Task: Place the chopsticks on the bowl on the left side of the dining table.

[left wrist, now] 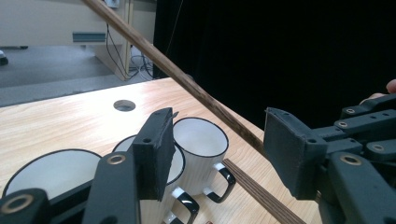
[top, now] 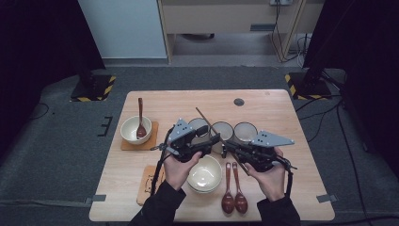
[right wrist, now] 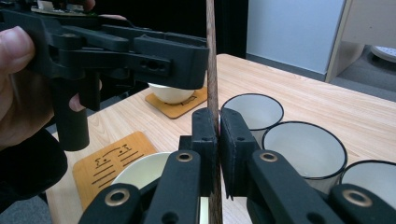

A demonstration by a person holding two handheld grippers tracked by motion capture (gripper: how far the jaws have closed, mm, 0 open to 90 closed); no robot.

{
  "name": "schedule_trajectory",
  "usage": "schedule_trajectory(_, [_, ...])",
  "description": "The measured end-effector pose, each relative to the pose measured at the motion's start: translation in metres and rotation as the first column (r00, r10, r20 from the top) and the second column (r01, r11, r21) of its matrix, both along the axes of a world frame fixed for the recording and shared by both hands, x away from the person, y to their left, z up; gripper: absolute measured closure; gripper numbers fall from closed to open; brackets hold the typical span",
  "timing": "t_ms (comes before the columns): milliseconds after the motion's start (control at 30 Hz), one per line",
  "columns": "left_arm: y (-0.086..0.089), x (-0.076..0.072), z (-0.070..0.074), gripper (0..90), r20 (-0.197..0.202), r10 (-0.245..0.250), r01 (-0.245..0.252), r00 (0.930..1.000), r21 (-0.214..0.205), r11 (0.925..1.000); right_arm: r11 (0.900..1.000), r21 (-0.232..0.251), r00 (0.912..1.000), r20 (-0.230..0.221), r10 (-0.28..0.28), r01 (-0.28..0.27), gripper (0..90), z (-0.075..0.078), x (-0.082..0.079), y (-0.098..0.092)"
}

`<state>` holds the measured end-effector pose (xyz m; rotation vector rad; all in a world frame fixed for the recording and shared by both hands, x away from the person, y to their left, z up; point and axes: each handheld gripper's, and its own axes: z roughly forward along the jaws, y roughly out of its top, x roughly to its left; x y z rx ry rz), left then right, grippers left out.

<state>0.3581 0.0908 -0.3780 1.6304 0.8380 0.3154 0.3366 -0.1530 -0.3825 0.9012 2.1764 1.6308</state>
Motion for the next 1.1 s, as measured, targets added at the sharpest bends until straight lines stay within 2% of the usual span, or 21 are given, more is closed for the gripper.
schedule_trajectory(300, [-0.005, 0.001, -0.002, 49.8, -0.027, -0.028, 0.028, 0.9992, -0.020, 0.9994, 0.9999, -0.003, 0.9999, -0.001, 0.011, -0.011, 85.1, -0.001, -0.001, 0.005])
schedule_trajectory(533, [-0.007, 0.000, -0.002, 58.0, -0.026, -0.028, 0.028, 0.9993, -0.008, 0.9996, 0.9999, -0.008, 0.9999, -0.004, 0.011, -0.012, 85.1, -0.001, -0.001, 0.008])
schedule_trajectory(733, [-0.007, -0.002, -0.001, 63.9, -0.018, -0.024, 0.024, 0.9996, -0.016, 0.9996, 0.9999, -0.005, 0.9999, -0.004, 0.011, -0.011, 85.1, -0.002, -0.001, 0.010])
schedule_trajectory(933, [-0.009, -0.004, -0.001, 66.1, -0.009, -0.037, 0.036, 0.9993, -0.020, 0.9991, 0.9999, -0.004, 0.9999, -0.003, 0.016, -0.016, 85.1, -0.002, 0.000, 0.013])
schedule_trajectory(1100, [-0.010, -0.005, 0.000, 73.2, -0.006, -0.045, 0.045, 0.9990, -0.026, 0.9987, 0.9999, 0.006, 0.9999, -0.003, 0.014, -0.014, 85.1, -0.003, 0.000, 0.014])
